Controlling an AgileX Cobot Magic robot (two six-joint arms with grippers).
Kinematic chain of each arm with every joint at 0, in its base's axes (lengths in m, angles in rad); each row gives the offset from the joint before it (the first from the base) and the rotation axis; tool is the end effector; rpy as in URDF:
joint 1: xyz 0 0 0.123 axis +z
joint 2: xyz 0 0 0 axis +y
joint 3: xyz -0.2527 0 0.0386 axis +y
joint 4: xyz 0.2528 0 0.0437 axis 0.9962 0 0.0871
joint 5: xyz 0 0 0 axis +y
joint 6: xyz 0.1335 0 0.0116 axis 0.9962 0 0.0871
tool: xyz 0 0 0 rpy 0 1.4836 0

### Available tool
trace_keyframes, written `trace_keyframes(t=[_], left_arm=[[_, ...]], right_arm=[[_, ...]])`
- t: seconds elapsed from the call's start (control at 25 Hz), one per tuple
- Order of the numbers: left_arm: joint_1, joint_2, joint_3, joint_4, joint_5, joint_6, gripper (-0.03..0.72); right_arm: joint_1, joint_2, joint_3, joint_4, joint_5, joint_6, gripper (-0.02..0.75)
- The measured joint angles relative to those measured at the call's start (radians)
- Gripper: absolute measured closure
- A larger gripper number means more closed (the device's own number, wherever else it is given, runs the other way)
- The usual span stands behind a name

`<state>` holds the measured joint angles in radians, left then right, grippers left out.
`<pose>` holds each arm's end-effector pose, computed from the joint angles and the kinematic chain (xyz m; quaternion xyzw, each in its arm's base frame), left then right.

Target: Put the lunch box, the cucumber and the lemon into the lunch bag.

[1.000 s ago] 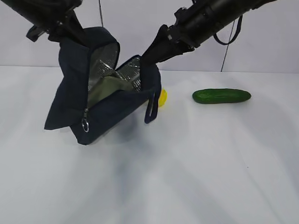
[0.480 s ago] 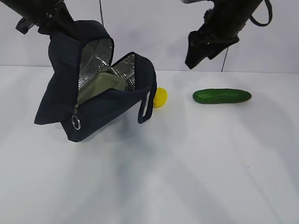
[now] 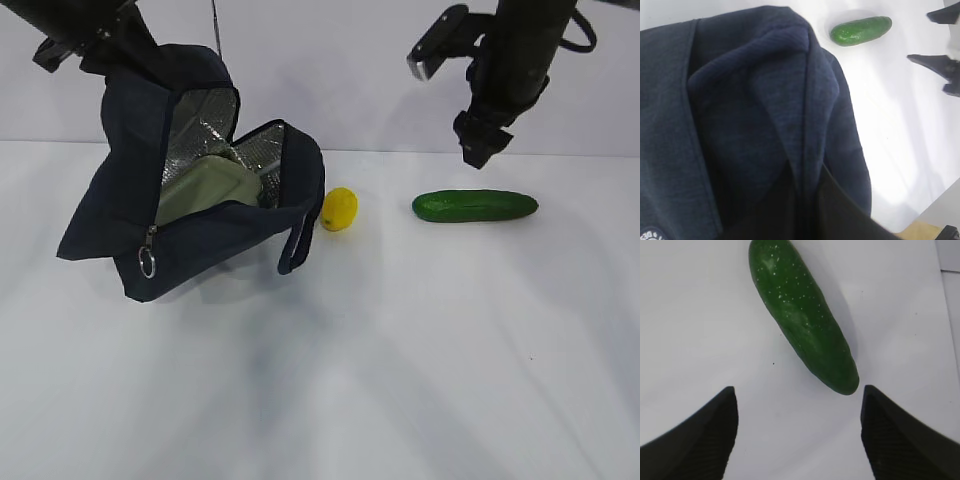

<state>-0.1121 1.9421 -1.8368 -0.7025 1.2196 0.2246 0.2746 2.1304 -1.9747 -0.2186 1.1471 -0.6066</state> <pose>0.4162 -0.1287 0.2645 0.0929 0.9234 -0.3289 0.1744 0.4597 0.1020 0.1979 -0.4413 0.8736 -0.1334 0.1557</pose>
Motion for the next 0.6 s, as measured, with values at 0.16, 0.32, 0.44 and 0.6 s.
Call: trace_keyframes(t=[0.16,0.32,0.44,0.6], left_arm=[[0.0,0.0,0.0,0.002,0.0,0.008,0.68],[0.0,0.0,0.0,0.002,0.0,0.011,0.68],[0.0,0.0,0.0,0.002,0.002,0.013,0.68],[0.0,0.0,0.0,0.002,0.002,0.019,0.68]], right_arm=[[0.0,0.075,0.0,-0.06,-0.014,-0.098,0.165],[0.0,0.15,-0.013,-0.098,-0.025,-0.117,0.165],[0.0,0.196,-0.034,-0.1,-0.034,-0.12,0.165],[0.0,0.245,-0.1,-0.108,-0.043,-0.132,0.165]])
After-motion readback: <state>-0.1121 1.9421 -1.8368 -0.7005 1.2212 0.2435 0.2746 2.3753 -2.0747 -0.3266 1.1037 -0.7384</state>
